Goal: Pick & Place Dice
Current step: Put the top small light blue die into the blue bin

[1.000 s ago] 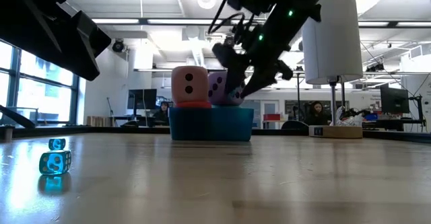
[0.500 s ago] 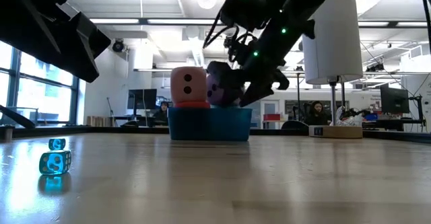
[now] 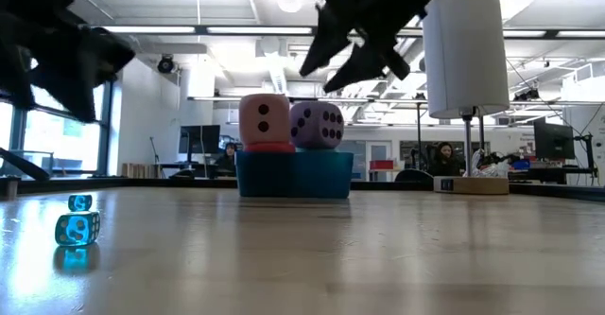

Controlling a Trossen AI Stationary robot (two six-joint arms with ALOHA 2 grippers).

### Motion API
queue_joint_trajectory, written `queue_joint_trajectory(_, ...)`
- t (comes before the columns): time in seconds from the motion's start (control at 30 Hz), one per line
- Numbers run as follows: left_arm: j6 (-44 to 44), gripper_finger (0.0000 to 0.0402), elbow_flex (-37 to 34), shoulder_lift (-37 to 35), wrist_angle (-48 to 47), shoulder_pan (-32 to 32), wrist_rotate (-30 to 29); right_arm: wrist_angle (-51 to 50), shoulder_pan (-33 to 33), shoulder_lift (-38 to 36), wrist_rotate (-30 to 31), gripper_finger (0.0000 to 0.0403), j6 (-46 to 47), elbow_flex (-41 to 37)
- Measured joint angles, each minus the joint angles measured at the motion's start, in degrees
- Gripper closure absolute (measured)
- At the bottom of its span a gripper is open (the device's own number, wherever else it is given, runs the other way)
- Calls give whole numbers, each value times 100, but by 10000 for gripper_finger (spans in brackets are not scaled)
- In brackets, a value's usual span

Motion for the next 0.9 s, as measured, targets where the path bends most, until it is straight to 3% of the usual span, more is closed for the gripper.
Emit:
queue_joint_trajectory(0.17,193,222,-12,-126,-1293,-253,-33,205,594,42,28,183,-270,-4)
queue_joint_trajectory(0.3,-107,222,-15,-88,-1544,-358,-447,445,921,220,13,183,-467,1)
queue_joint_trajectory(0.5,-258,222,-304,-89,-1503,-516,-1057,925,1121,248,11,183,-810,9)
queue_joint_trajectory(0.9,-411,222,-1217,-311,-441,-502,-1112,1051,1089,259,-5,183,-922,1)
